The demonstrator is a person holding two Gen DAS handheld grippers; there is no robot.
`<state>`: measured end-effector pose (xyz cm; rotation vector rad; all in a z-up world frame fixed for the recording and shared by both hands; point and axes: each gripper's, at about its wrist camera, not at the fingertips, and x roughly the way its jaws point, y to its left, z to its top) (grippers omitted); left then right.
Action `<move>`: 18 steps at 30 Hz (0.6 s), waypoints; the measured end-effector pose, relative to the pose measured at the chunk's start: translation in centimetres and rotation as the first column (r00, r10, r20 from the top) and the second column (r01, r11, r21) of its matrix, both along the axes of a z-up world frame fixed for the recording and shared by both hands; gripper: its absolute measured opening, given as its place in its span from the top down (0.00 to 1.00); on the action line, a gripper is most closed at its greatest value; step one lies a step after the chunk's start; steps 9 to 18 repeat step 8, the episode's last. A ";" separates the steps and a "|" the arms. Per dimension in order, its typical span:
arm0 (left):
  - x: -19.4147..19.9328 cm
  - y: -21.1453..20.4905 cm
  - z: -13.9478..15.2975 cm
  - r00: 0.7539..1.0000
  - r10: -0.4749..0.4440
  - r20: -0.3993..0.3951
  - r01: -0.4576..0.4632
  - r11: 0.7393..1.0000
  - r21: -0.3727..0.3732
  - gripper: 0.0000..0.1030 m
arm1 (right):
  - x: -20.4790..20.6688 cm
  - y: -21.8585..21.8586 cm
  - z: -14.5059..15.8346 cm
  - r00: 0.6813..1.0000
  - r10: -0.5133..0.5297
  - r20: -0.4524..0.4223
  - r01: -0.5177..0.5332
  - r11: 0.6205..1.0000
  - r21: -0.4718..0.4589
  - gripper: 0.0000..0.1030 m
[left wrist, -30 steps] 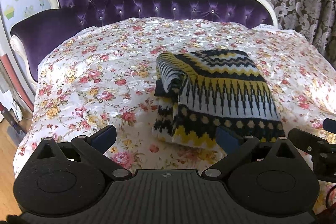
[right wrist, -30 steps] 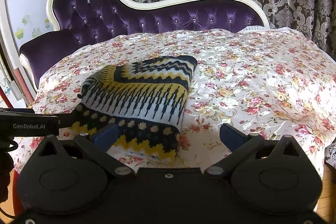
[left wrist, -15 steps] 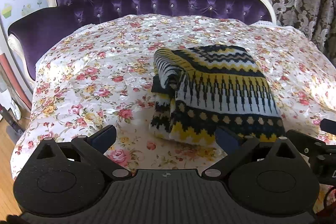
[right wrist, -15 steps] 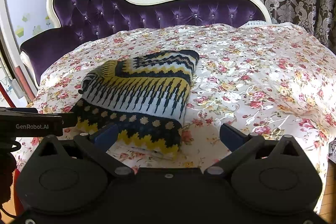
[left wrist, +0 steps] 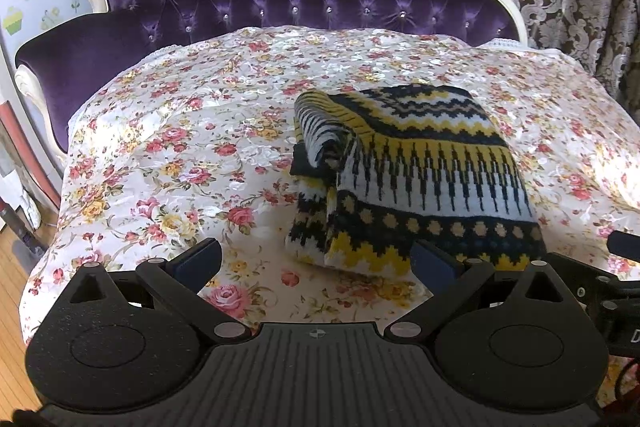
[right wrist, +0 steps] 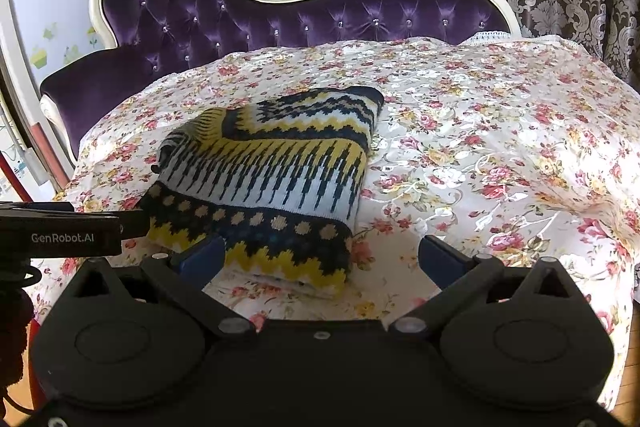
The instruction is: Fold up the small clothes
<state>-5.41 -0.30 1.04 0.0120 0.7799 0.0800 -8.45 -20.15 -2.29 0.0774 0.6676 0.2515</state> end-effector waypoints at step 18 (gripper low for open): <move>0.1 0.0 -0.2 1.000 -0.001 -0.005 0.001 1.000 -0.001 0.01 | 0.2 0.1 -0.2 1.000 0.003 -0.014 -0.003 1.000 0.002 0.00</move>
